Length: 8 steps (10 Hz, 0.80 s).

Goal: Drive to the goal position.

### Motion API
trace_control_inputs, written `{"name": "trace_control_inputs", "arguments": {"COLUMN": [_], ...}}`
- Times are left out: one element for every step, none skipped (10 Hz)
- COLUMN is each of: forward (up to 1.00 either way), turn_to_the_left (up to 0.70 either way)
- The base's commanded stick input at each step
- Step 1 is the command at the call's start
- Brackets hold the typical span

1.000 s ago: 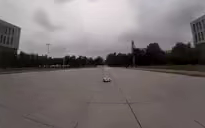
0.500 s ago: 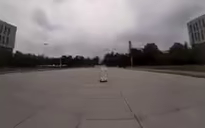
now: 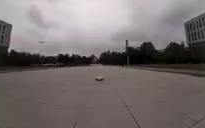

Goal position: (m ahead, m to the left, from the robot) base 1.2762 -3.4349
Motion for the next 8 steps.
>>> {"name": "trace_control_inputs", "arguments": {"forward": [1.0,1.0,1.0,1.0,1.0,1.0,1.0,1.0], "turn_to_the_left": [0.0,0.14,0.27,0.27,0.07,0.0,0.0,0.0]}}
